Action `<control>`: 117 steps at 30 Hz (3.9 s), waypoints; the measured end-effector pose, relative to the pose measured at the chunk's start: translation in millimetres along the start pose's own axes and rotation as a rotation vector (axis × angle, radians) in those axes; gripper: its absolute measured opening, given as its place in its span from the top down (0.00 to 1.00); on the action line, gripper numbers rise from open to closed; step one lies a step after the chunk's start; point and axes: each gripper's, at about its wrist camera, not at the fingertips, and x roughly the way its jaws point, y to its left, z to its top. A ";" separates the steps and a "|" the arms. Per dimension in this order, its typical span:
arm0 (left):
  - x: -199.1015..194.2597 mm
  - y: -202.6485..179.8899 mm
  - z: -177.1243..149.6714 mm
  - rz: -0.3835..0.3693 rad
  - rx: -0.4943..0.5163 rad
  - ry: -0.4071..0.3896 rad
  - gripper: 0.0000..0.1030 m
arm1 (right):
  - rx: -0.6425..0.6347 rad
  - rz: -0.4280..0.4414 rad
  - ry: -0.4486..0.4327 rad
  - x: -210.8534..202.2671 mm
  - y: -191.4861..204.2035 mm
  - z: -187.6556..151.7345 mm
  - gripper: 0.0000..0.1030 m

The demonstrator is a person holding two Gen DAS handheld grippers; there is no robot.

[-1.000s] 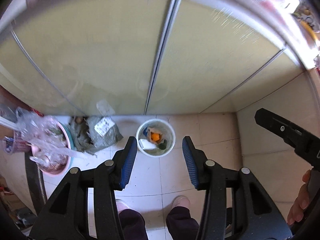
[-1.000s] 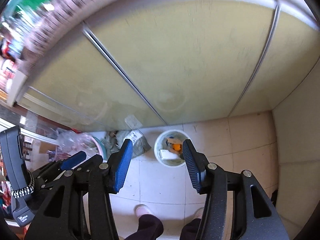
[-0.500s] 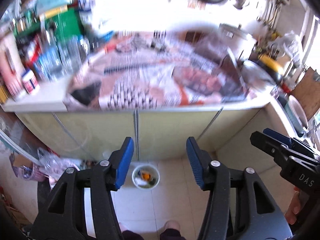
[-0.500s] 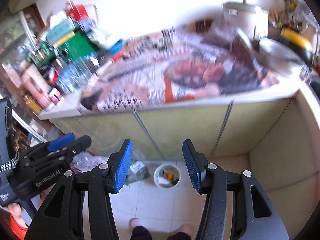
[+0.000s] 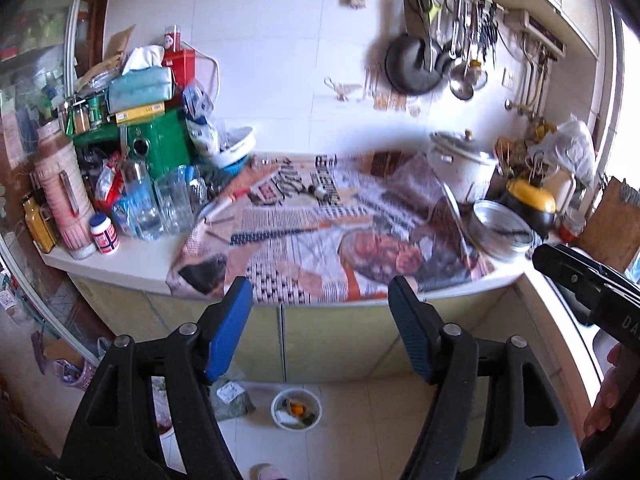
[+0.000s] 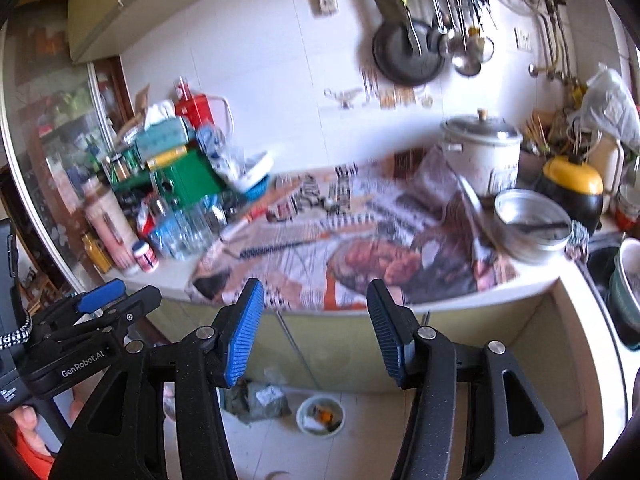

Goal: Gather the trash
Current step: 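Raise both tools back over the counter toward the small bottle, then grasp the small white bottle with right tool while left tool grasps the clear plastic cup, then carry the white bottle and clear cup down over the floor bin with both tools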

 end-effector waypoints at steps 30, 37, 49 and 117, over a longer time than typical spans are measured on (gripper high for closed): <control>234.6 118.0 152.3 -0.069 0.050 0.065 0.32 | 0.097 -0.088 0.113 222.5 -3.7 107.9 0.51; 295.4 121.0 163.3 0.012 0.005 0.129 0.32 | 0.070 -0.038 0.242 312.6 -30.9 124.0 0.51; 419.9 139.6 174.4 0.215 -0.206 0.259 0.32 | -0.142 0.132 0.508 508.0 -53.8 128.7 0.51; 285.5 104.9 149.3 -0.058 0.109 0.096 0.41 | 0.176 -0.067 0.091 223.5 -16.2 92.2 0.75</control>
